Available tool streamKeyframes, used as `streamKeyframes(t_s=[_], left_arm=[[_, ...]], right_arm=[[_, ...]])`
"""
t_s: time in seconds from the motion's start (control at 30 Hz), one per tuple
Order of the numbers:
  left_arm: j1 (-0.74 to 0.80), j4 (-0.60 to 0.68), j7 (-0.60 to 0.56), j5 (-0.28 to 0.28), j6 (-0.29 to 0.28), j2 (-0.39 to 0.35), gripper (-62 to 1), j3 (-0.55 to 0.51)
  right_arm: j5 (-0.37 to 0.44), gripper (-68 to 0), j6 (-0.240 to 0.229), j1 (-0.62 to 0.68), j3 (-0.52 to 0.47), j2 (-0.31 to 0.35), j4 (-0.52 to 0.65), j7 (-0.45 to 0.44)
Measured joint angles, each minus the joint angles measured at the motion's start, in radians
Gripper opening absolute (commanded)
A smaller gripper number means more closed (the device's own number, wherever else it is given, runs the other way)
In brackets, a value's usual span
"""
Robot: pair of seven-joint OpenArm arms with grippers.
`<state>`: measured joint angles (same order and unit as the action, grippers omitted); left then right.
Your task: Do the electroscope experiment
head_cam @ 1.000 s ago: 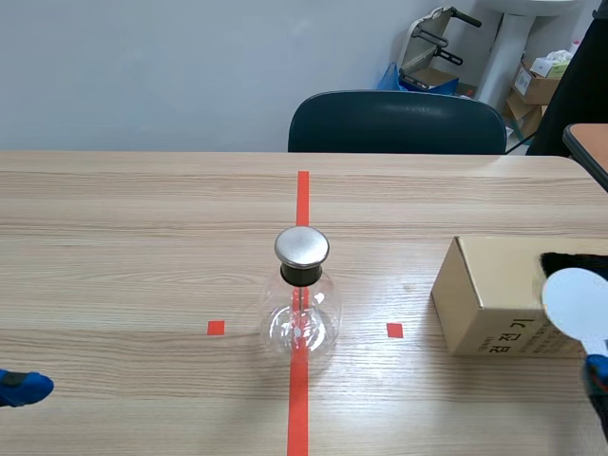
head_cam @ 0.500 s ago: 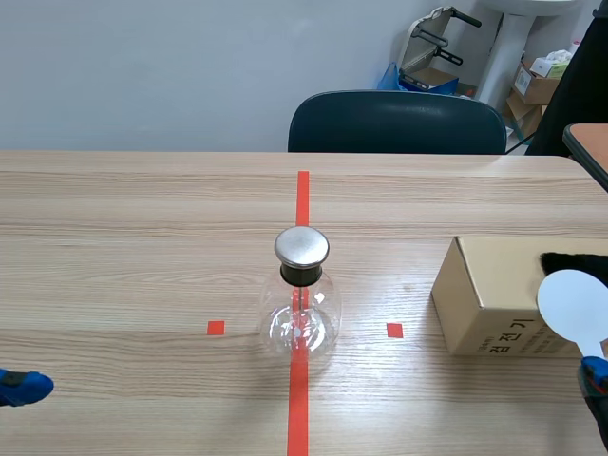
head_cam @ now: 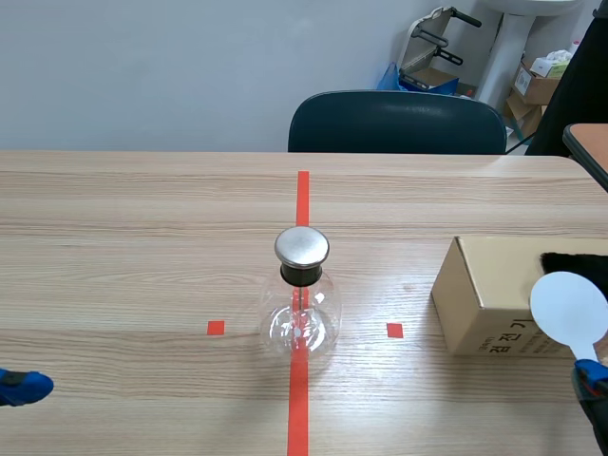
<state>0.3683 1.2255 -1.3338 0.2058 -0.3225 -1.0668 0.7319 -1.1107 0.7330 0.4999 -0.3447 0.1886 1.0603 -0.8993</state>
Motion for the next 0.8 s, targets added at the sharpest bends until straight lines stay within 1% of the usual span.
streamKeyframes(t_s=[0.03, 0.13, 0.17, 0.2, 0.23, 0.27, 0.3, 0.37, 0.4, 0.43, 0.47, 0.5, 0.53, 0.63, 0.67, 0.7, 0.73, 0.77, 0.8], left_arm=[[0.0, 0.0, 0.0, 0.0, 0.0, 0.0, -19.7, 0.0], [0.0, 0.0, 0.0, 0.0, 0.0, 0.0, -19.7, 0.0], [0.0, 0.0, 0.0, 0.0, 0.0, 0.0, -19.7, 0.0], [0.0, 0.0, 0.0, 0.0, 0.0, 0.0, -19.7, 0.0], [0.0, 0.0, 0.0, 0.0, 0.0, 0.0, -19.7, 0.0], [0.0, 0.0, 0.0, 0.0, 0.0, 0.0, -19.7, 0.0], [0.0, 0.0, 0.0, 0.0, 0.0, 0.0, -19.7, 0.0], [0.0, 0.0, 0.0, 0.0, 0.0, 0.0, -19.7, 0.0], [0.0, 0.0, 0.0, 0.0, 0.0, 0.0, -19.7, 0.0], [0.0, 0.0, 0.0, 0.0, 0.0, 0.0, -19.7, 0.0], [0.0, 0.0, 0.0, 0.0, 0.0, 0.0, -19.7, 0.0], [0.0, 0.0, 0.0, 0.0, 0.0, 0.0, -19.7, 0.0], [0.0, 0.0, 0.0, 0.0, 0.0, 0.0, -19.7, 0.0], [0.0, 0.0, 0.0, 0.0, 0.0, 0.0, -19.7, 0.0], [0.0, 0.0, 0.0, 0.0, 0.0, 0.0, -19.7, 0.0], [0.0, 0.0, 0.0, 0.0, 0.0, 0.0, -19.7, 0.0], [0.0, 0.0, 0.0, 0.0, 0.0, 0.0, -19.7, 0.0], [0.0, 0.0, 0.0, 0.0, 0.0, 0.0, -19.7, 0.0], [0.0, 0.0, 0.0, 0.0, 0.0, 0.0, -19.7, 0.0]], right_arm=[[0.001, -65.6, 0.0, 0.0, 0.0, 0.0, 0.0, 0.039], [0.014, -65.6, 0.0, -0.001, 0.0, 0.0, 0.0, 0.249], [0.019, -65.6, 0.0, -0.001, 0.0, 0.002, 0.0, 0.299], [0.019, -65.6, 0.0, 0.0, -0.001, 0.003, 0.0, 0.33], [0.019, -65.6, 0.0, 0.0, -0.001, 0.006, 0.0, 0.332], [0.019, -65.6, 0.0, 0.0, -0.001, 0.007, 0.0, 0.309], [0.019, -65.6, 0.0, 0.0, -0.001, 0.008, 0.0, 0.258], [0.016, -65.6, 0.002, -0.001, -0.002, 0.008, 0.0, 0.103], [0.008, -65.6, 0.001, -0.001, -0.001, 0.008, 0.0, 0.039], [-0.002, -65.6, 0.0, -0.001, 0.0, 0.006, 0.0, 0.002], [-0.004, -65.6, 0.0, -0.001, 0.0, 0.005, 0.0, -0.01], [-0.004, -65.6, 0.0, 0.0, 0.0, 0.003, 0.0, 0.004], [-0.005, -65.6, 0.0, 0.0, 0.0, 0.002, 0.0, 0.043], [0.005, -65.5, 0.0, -0.001, 0.0, 0.003, 0.0, 0.24], [0.008, -65.6, 0.0, -0.001, 0.0, 0.003, 0.0, 0.296], [0.011, -65.5, 0.0, -0.001, 0.0, 0.003, 0.0, 0.329], [0.012, -65.6, 0.0, -0.001, 0.0, 0.005, 0.0, 0.34], [0.011, -65.6, 0.0, 0.0, 0.0, 0.006, 0.0, 0.328], [0.009, -65.6, 0.0, -0.001, -0.001, 0.006, 0.0, 0.293]])
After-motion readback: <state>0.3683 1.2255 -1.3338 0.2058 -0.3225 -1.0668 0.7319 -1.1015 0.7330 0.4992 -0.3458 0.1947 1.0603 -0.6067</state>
